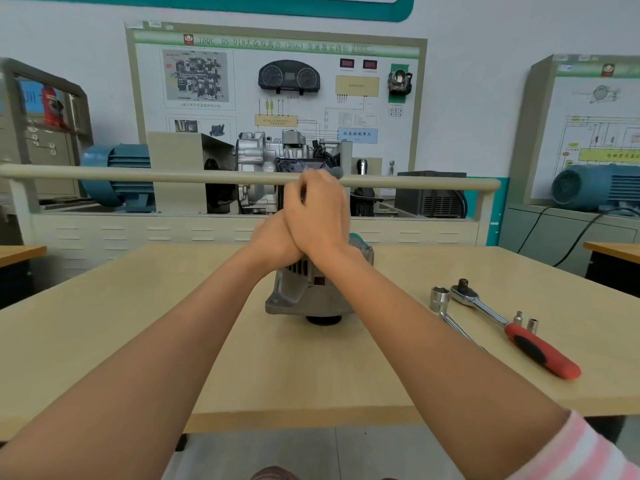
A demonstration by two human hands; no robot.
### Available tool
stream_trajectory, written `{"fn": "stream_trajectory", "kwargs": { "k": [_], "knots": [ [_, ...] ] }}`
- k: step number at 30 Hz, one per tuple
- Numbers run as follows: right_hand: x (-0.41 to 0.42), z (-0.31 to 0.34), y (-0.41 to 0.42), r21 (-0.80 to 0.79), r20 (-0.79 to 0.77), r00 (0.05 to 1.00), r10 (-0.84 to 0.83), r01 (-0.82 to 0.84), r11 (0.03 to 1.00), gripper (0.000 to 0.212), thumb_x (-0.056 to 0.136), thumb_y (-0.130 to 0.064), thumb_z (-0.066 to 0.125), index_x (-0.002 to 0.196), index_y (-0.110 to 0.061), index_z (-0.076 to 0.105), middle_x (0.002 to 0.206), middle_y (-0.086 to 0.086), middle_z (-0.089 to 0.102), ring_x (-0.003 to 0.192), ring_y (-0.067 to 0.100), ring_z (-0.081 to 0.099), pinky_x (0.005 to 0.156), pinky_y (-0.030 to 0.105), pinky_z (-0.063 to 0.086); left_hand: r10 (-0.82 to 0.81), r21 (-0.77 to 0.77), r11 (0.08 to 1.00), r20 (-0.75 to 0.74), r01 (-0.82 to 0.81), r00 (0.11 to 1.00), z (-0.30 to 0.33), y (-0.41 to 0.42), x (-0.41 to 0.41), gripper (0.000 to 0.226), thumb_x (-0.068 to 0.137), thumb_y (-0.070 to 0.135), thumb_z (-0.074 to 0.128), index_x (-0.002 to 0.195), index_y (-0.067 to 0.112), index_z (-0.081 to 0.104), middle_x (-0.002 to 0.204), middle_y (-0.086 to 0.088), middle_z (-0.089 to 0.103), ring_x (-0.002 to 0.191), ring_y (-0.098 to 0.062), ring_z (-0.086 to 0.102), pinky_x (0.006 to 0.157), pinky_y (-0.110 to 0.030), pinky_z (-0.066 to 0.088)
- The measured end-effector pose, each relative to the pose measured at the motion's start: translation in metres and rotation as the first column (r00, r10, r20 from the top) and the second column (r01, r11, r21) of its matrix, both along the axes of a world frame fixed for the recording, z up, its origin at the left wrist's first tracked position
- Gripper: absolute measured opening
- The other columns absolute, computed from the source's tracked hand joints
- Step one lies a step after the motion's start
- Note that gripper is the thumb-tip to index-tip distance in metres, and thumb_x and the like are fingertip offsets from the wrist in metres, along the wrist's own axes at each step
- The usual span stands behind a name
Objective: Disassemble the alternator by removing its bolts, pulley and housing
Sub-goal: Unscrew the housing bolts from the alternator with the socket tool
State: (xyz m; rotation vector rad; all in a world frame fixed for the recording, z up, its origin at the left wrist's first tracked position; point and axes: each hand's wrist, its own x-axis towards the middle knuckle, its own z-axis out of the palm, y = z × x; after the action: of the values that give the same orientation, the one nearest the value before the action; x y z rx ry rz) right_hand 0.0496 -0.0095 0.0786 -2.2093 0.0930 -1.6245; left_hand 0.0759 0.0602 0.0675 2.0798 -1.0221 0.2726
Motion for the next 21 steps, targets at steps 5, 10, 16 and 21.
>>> {"fn": "stream_trajectory", "kwargs": {
  "k": [5, 10, 16, 21],
  "knots": [
    [-0.005, -0.001, -0.014, -0.048, -0.182, 0.897, -0.403, 0.401, 0.915, 0.035, 0.090, -0.035, 0.041, 0.109, -0.007, 0.051, 0.111, 0.011, 0.052, 0.107, 0.028, 0.041, 0.097, 0.037, 0.023, 0.093, 0.119, 0.988, 0.058, -0.099, 0.994, 0.003, -0.008, -0.004, 0.032, 0.091, 0.007, 0.051, 0.123, 0.006, 0.054, 0.113, -0.016, 0.064, 0.109, -0.033, 0.056, 0.098, -0.046, 0.043],
    [-0.007, 0.006, -0.019, -0.094, -0.208, 0.955, -0.210, 0.194, 0.976, 0.035, 0.094, -0.037, 0.039, 0.098, -0.007, 0.054, 0.107, 0.010, 0.055, 0.107, 0.027, 0.045, 0.099, 0.039, 0.026, 0.045, 0.079, 0.996, -0.003, -0.044, 0.999, 0.005, -0.008, -0.004, 0.024, 0.090, 0.015, 0.054, 0.111, 0.009, 0.062, 0.106, -0.014, 0.067, 0.107, -0.033, 0.058, 0.095, -0.049, 0.046],
    [-0.003, 0.023, -0.028, 0.568, 0.037, 0.834, 0.550, -0.471, 0.675, 0.061, 0.100, -0.029, 0.032, 0.045, -0.011, 0.052, 0.042, -0.008, 0.052, 0.057, 0.010, 0.050, 0.069, 0.025, 0.040, -0.104, -0.002, 0.994, -0.197, 0.105, 0.975, 0.004, -0.002, 0.001, 0.015, 0.086, 0.027, 0.069, 0.094, 0.015, 0.072, 0.094, -0.007, 0.075, 0.101, -0.024, 0.067, 0.101, -0.046, 0.046],
    [0.001, 0.028, -0.038, 0.700, 0.325, 0.601, 0.730, -0.672, 0.242, 0.074, 0.099, -0.028, 0.027, 0.029, -0.014, 0.043, 0.035, 0.001, 0.043, 0.042, 0.014, 0.047, 0.073, 0.030, 0.046, -0.129, -0.016, 0.992, -0.233, 0.129, 0.964, 0.005, -0.002, 0.002, 0.021, 0.085, 0.028, 0.071, 0.105, 0.020, 0.073, 0.100, 0.000, 0.074, 0.102, -0.016, 0.067, 0.103, -0.040, 0.046]
  ]
}}
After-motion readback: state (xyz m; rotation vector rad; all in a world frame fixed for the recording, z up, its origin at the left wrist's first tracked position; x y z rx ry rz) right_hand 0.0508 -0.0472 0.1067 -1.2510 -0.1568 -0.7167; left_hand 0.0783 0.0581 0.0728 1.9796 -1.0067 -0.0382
